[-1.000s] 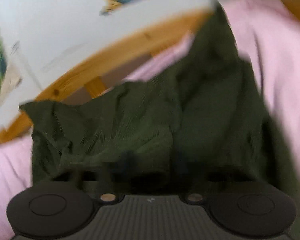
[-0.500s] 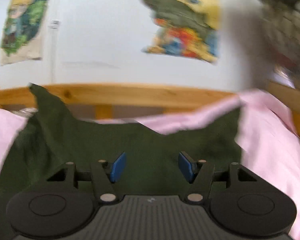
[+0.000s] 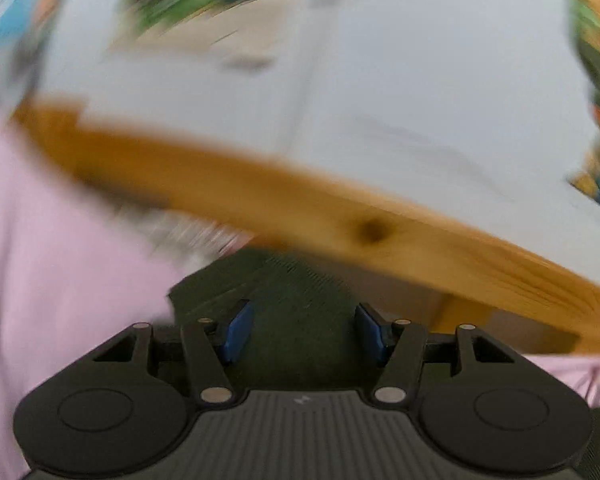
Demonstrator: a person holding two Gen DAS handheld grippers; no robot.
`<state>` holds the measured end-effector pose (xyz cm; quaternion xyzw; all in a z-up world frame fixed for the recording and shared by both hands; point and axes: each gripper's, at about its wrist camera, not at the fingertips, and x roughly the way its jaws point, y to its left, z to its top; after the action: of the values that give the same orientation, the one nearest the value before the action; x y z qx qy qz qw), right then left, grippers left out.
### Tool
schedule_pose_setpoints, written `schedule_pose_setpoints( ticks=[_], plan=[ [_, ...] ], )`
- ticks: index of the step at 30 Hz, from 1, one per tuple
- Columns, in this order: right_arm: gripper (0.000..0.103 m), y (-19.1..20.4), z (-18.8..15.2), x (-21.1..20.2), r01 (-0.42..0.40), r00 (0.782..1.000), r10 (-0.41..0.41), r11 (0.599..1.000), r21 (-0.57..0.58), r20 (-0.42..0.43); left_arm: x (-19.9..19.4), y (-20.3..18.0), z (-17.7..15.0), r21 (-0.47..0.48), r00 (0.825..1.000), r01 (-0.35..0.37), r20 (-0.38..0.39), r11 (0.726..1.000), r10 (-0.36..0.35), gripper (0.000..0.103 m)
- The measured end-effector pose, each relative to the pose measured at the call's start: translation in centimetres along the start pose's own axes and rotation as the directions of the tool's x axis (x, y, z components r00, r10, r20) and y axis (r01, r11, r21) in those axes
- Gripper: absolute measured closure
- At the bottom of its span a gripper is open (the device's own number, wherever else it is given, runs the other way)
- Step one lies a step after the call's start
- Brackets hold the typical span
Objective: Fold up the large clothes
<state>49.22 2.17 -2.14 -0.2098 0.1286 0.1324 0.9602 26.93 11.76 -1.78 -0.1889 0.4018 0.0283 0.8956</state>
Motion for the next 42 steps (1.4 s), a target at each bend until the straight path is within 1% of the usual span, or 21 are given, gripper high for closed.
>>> schedule_pose_setpoints(
  ticks=[1, 3, 4, 5, 6, 8, 10, 13, 16, 18, 19, 20, 23, 26, 29, 33, 35, 37, 39, 41, 42],
  plan=[
    [0.042, 0.1, -0.5, -0.2, 0.005, 1.0, -0.005, 1.0, -0.005, 0.009, 0.0, 0.1, 0.1, -0.001, 1.0, 0.003, -0.003, 1.0, -0.003, 0.006],
    [0.04, -1.3, -0.8, -0.9, -0.035, 0.999, 0.035, 0.999, 0.04, 0.007, 0.0, 0.2, 0.1, -0.003, 1.0, 0.003, -0.007, 1.0, -0.003, 0.006],
    [0.036, -2.9, -0.9, -1.9, -0.06, 0.998, 0.059, 0.995, 0.082, 0.013, 0.0, 0.3, 0.2, -0.003, 1.0, 0.004, -0.008, 1.0, -0.004, 0.006],
    [0.027, -4.2, -1.0, -3.0, -0.065, 0.998, 0.062, 0.992, 0.112, 0.027, -0.1, 0.3, 0.2, -0.003, 1.0, 0.005, -0.008, 1.0, -0.005, 0.006],
    [0.023, -6.1, -1.5, -4.8, -0.054, 0.998, 0.047, 0.989, 0.134, 0.052, -0.1, 0.3, 0.2, -0.002, 1.0, 0.005, -0.007, 1.0, -0.005, 0.006],
    [0.009, -9.5, -2.4, -7.6, -0.044, 0.996, 0.03, 0.983, 0.179, 0.08, 0.0, 0.2, 0.2, 0.002, 1.0, 0.002, -0.006, 1.0, -0.002, 0.006],
    [0.005, -14.0, -3.7, -10.1, -0.038, 0.997, 0.015, 0.959, 0.28, 0.081, 0.1, 0.0, 0.1, 0.011, 1.0, -0.007, -0.006, 1.0, 0.007, 0.006],
    [0.004, -19.2, -7.1, -12.2, 0.035, 0.999, -0.038, 0.92, 0.389, 0.0, 0.3, -0.4, 0.0, 0.023, 1.0, -0.017, -0.006, 1.0, 0.017, 0.006],
    [0.004, -21.4, -11.4, -12.6, 0.137, 0.985, -0.078, 0.899, 0.415, -0.157, 0.6, -0.9, -0.2, 0.043, 0.999, -0.033, -0.005, 0.999, 0.033, 0.006],
    [0.004, -21.2, -14.2, -12.1, 0.156, 0.963, -0.059, 0.917, 0.367, -0.261, 0.8, -1.3, -0.4, 0.056, 0.999, -0.038, -0.014, 0.998, 0.039, 0.006],
    [0.005, -20.9, -15.6, -12.1, 0.167, 0.955, -0.066, 0.925, 0.341, -0.289, 0.9, -1.3, -0.5, 0.059, 0.999, -0.039, -0.02, 0.997, 0.041, 0.006],
    [0.005, -20.9, -16.5, -12.8, 0.175, 0.954, -0.071, 0.921, 0.348, -0.291, 1.0, -1.4, -0.5, 0.061, 0.999, -0.039, -0.024, 0.997, 0.04, 0.006],
    [0.005, -21.6, -16.7, -15.6, 0.156, 0.957, -0.046, 0.913, 0.376, -0.286, 1.0, -1.6, -0.7, 0.082, 0.999, -0.032, -0.037, 0.996, 0.035, 0.006],
    [0.004, -21.7, -16.0, -20.4, 0.112, 0.962, -0.033, 0.953, 0.281, -0.272, 0.7, -1.6, -0.6, 0.076, 0.999, -0.001, -0.045, 0.997, 0.005, 0.005],
    [0.0, -22.4, -15.6, -26.4, 0.069, 0.973, -0.014, 0.97, 0.232, -0.231, -0.3, -1.7, -0.4, 0.055, 0.998, 0.049, -0.034, 0.997, -0.047, 0.003],
    [0.0, -22.5, -15.9, -32.9, 0.011, 0.961, 0.037, 0.985, 0.173, -0.273, -2.3, -2.5, -0.4, 0.05, 0.994, 0.104, -0.02, 0.993, -0.103, 0.001],
    [0.0, -21.8, -17.0, -35.4, 0.023, 0.942, 0.008, 0.996, 0.09, -0.335, -3.7, -2.9, -0.8, 0.076, 0.995, 0.103, 0.006, 0.992, -0.104, 0.001],
    [0.0, -20.7, -18.8, -36.7, 0.044, 0.921, -0.035, 0.999, 0.015, -0.388, -5.2, -3.5, -1.3, 0.111, 0.997, 0.056, 0.047, 0.992, -0.061, 0.001],
    [0.001, -19.9, -20.9, -36.8, 0.049, 0.882, -0.057, 0.998, -0.03, -0.468, -7.1, -3.9, -1.7, 0.14, 0.996, 0.025, 0.084, 0.99, -0.037, 0.001],
    [0.012, -19.2, -22.3, -37.2, 0.031, 0.862, -0.044, 0.999, -0.032, -0.506, -8.6, -4.0, -1.9, 0.157, 0.995, -0.013, 0.101, 0.988, -0.003, 0.001],
    [0.013, -18.9, -22.9, -37.2, 0.017, 0.855, -0.03, 0.999, -0.03, -0.518, -9.4, -4.0, -2.0, 0.167, 0.994, -0.039, 0.106, 0.985, 0.021, 0.001]
  ],
)
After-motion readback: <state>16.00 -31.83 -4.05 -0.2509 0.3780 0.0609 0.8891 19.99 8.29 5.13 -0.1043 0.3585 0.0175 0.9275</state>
